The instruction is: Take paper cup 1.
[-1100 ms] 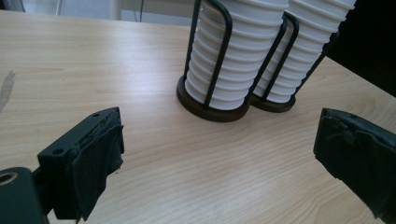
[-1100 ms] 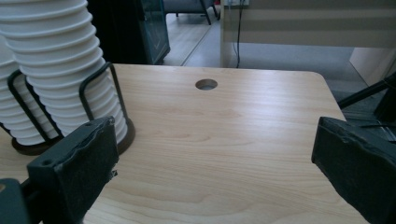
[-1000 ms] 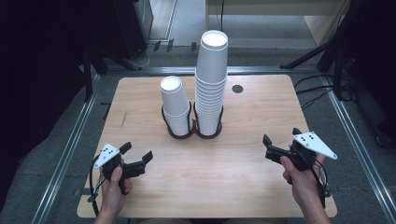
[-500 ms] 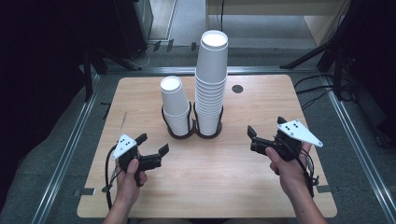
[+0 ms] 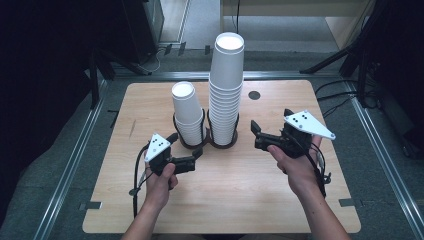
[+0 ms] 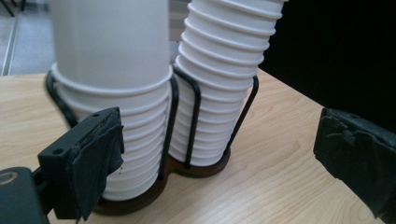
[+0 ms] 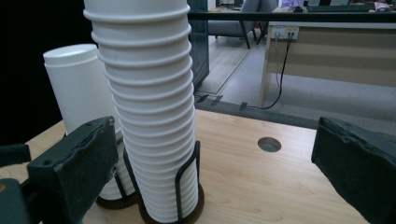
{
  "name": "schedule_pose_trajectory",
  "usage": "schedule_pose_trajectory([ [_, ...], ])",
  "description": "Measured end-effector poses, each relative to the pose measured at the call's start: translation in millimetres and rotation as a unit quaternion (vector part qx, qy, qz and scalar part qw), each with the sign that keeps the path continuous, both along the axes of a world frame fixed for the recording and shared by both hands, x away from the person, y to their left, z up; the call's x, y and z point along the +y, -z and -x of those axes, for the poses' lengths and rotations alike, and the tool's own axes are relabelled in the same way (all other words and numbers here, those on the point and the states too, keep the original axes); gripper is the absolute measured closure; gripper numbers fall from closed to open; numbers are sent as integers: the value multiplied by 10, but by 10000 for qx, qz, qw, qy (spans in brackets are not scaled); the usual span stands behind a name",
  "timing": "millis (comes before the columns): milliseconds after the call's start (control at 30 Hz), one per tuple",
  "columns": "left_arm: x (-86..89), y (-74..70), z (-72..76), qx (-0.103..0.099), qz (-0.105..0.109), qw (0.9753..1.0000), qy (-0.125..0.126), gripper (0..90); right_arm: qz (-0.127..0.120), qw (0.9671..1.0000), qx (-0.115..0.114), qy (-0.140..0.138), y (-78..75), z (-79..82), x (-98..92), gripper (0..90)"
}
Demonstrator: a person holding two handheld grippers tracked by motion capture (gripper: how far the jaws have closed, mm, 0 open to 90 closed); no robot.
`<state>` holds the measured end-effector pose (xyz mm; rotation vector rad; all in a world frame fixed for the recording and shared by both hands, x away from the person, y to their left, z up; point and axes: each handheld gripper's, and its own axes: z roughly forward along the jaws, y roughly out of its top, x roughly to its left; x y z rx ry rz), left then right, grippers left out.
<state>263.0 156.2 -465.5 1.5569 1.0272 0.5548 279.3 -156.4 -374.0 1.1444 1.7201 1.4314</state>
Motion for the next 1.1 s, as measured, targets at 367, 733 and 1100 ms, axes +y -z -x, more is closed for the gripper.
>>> schedule_pose_trajectory([
  [367, -314, -56, -161, -124, -98, 9998, -86, 19, -174, 9998, -64, -1, -255, -108, 150, 6],
  [733, -573, -123, -329, -222, -110, 9995, -179, 20, -264, 9995, -95, -106, -384, -222, 329, 7],
  [1100, -810, -136, -481, -344, -152, 9979, -523, 39, -374, 9989, -66, -291, -508, -407, 515, 7],
])
